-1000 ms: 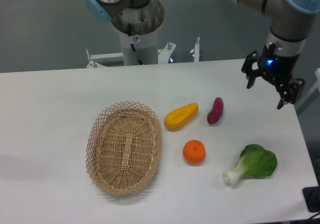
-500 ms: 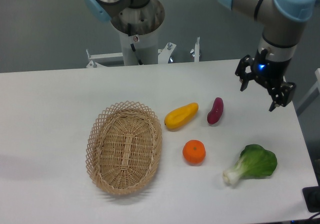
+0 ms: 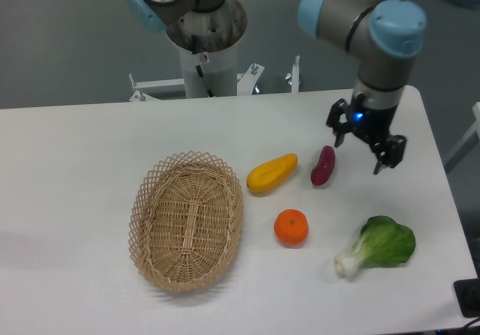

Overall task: Pick up the mango from the table
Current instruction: 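Move the open gripper over the yellow mango beside the purple sweet potato, then lower the gripper around the yellow mango and close it, then lift the grasped mango up and away from the sweet potato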

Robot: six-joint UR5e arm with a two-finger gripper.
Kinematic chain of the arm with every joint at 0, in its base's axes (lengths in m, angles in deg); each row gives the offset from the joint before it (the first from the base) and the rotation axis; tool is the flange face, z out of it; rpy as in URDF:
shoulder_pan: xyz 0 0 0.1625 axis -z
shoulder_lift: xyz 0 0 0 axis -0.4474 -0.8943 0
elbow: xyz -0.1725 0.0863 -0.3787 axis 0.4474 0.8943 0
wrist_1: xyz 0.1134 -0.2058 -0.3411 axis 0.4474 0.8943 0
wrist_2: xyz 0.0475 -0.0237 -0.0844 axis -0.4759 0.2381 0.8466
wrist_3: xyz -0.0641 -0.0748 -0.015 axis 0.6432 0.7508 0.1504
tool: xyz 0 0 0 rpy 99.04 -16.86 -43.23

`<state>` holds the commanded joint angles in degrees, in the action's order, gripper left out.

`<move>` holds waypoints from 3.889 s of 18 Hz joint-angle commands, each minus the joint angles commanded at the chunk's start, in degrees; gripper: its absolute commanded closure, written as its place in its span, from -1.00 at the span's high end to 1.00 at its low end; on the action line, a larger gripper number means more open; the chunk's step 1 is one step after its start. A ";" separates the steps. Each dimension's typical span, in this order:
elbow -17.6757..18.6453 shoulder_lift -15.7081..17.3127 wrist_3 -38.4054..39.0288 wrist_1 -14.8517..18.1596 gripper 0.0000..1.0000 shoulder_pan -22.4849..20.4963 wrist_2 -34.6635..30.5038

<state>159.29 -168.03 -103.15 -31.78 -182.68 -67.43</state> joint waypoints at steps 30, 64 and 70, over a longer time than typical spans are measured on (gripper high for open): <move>13.55 -1.49 9.32 -8.08 1.00 11.16 -10.55; -21.51 2.02 6.07 21.52 -0.26 4.05 2.54; -23.54 1.93 2.12 23.11 -0.26 1.41 3.07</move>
<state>135.75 -166.10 -101.03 -8.66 -181.26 -64.35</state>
